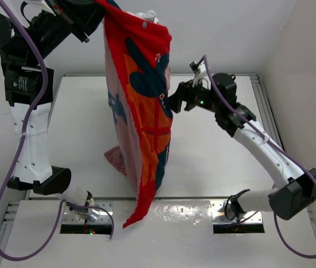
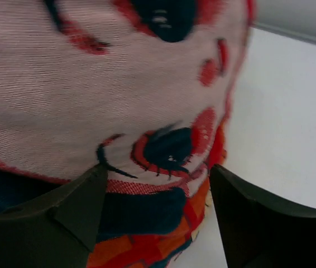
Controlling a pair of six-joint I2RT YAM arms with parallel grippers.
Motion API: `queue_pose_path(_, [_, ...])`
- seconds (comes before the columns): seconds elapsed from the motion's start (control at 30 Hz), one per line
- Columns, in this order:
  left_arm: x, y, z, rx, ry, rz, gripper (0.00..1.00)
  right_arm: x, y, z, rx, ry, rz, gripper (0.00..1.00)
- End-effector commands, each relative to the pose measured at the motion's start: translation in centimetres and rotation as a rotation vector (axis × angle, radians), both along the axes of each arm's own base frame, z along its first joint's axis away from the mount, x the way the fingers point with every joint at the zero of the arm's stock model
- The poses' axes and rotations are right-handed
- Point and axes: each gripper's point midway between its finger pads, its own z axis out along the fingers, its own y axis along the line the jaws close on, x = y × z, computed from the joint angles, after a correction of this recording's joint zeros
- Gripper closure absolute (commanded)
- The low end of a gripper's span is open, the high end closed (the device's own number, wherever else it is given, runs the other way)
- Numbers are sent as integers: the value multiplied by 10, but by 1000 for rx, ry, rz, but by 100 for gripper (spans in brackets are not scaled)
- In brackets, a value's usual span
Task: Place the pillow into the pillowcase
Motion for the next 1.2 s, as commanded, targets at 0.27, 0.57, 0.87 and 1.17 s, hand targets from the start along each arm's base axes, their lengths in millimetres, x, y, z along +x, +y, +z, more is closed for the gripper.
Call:
queue_pose_path(0.27, [-24,2,41,-88,-181,-30,100,-91,139,3,144,-232,282,52])
queue_pose_path(0.57, [-34,-20,38,-91,-165,-128,100,-103,146,44,239,-322,136,47])
queue_pose_path(0.87, [-30,-30,40,-120,-156,-180,100,-106,103,76,255,-410,57,47])
queue_pose_path(1.17, [-14,-38,30,-106,-131,-172,100,-150,38,60,-107,-500,15,30])
